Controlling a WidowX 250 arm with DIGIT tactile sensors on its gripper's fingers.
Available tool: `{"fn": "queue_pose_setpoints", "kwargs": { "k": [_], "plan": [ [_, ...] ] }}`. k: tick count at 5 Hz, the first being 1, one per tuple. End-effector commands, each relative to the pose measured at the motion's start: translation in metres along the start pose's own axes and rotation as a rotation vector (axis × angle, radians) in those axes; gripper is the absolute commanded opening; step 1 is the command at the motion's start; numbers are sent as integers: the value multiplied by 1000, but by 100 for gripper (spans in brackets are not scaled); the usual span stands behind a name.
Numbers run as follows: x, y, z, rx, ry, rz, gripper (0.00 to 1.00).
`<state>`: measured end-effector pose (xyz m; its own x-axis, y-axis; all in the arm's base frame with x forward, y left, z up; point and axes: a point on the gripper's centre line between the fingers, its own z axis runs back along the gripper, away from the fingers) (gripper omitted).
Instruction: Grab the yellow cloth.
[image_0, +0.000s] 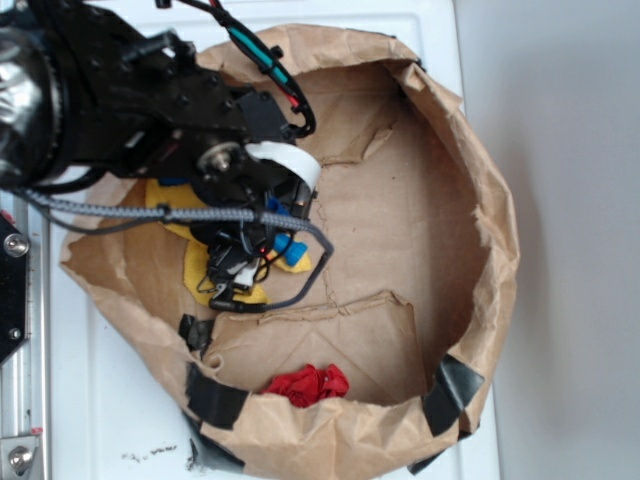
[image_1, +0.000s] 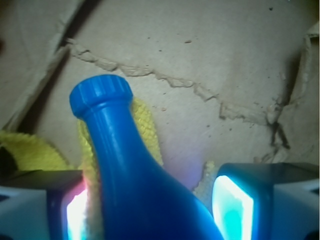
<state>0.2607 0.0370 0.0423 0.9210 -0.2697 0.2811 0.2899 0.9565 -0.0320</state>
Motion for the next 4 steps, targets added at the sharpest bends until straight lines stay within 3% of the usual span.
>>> {"fn": "queue_pose_setpoints", "kwargs": {
  "k": [1, 2, 3, 4],
  "plan": [
    [20, 0, 46, -43, -16, 21, 28],
    [24, -3, 72, -90, -18, 29, 93],
    [27, -2, 71, -91, -21, 34, 100],
    [26, -4, 65, -70, -21, 24, 100]
  ]
}}
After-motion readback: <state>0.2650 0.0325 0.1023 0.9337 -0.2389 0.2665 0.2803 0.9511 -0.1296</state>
